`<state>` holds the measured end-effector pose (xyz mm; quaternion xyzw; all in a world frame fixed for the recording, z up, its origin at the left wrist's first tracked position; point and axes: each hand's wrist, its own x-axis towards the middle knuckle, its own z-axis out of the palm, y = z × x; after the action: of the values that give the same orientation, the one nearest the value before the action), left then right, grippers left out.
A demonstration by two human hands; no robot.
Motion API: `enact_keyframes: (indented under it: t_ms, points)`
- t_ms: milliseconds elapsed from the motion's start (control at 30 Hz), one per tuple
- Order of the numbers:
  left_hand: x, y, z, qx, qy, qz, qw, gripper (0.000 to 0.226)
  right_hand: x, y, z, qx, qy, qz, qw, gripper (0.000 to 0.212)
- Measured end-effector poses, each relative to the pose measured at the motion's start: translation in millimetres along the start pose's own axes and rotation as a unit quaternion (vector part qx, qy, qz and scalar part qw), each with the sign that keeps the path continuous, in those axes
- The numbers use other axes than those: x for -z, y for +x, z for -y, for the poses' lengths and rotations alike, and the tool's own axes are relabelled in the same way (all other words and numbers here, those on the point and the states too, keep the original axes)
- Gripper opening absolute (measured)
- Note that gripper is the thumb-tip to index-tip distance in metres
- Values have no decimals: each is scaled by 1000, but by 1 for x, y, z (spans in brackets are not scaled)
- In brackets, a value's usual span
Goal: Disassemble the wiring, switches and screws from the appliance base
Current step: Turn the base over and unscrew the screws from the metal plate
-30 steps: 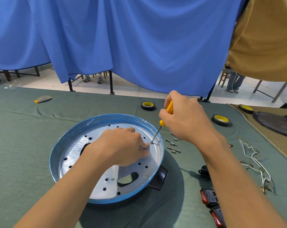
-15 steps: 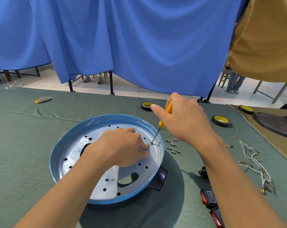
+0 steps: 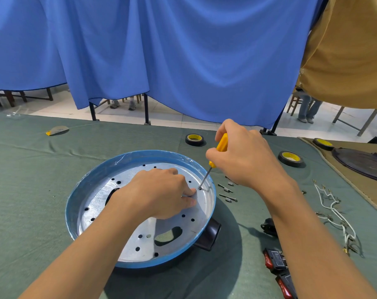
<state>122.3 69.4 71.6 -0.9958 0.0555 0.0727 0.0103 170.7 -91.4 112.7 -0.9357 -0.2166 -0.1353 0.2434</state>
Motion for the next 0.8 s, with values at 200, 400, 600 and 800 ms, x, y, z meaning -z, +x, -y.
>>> enact_keyframes:
  t_ms: [200, 400, 600, 800]
  points:
    - [1, -1, -1, 0, 3, 4, 1000, 44, -3, -1, 2, 4, -13, -29, 999, 30]
    - [2, -2, -1, 0, 2, 5, 1000, 43, -1, 0, 1, 32, 21, 10, 999, 19]
    - [1, -2, -1, -2, 3, 3, 1000, 44, -3, -1, 1, 33, 1, -16, 999, 28]
    - [1, -1, 0, -1, 0, 8, 1000, 45, -4, 1, 0, 46, 11, -14, 999, 25]
